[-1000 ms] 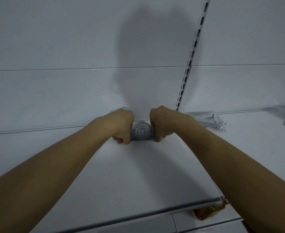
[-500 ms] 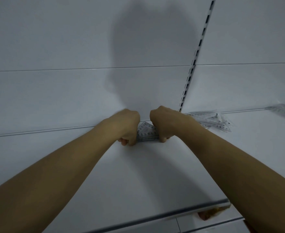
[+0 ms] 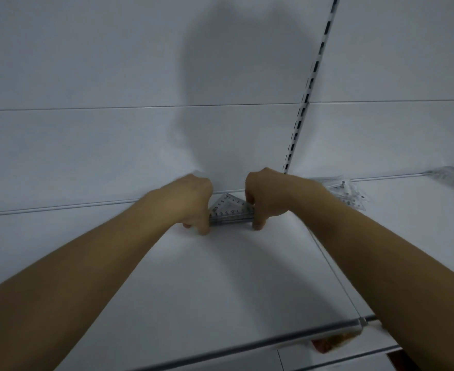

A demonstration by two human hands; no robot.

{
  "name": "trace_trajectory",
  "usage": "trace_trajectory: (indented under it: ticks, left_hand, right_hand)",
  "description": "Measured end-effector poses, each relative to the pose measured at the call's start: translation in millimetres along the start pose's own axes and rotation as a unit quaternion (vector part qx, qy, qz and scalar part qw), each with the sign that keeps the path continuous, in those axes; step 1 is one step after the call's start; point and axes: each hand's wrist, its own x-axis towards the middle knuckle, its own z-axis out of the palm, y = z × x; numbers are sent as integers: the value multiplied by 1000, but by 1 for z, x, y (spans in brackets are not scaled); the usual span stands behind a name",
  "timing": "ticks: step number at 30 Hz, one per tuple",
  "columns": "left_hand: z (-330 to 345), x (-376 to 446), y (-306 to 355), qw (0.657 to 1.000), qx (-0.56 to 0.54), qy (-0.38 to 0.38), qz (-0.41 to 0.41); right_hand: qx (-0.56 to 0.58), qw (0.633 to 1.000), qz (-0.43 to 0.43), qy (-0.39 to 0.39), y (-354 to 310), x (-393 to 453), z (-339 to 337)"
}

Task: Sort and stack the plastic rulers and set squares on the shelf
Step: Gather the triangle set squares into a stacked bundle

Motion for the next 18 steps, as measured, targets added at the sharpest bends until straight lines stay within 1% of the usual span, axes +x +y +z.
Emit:
trace_trajectory:
  ticks: [4,7,9,12,16,18]
  left_hand:
    - [-3,-13,-11,1000,-5,22,1]
    - [-11,-19,-8,998,-7,65,17]
    - [-16,-16,4,994,-13,104,28]
    - [-16,-3,34,986,-50,153,35]
    - [-13,13,84,974,-96,199,47]
    - [-12,19,110,963,-124,234,56]
  right_hand:
    - [64,997,5,53,57,-27,-7]
    - [64,992,5,112,102,-42,-8]
    - [54,991,6,125,126,-44,-6]
    - [34,993,9,111,158,-45,0]
    - [-11,999,1,40,190,-42,8]
    - [4,999,-18,50,201,-40,11]
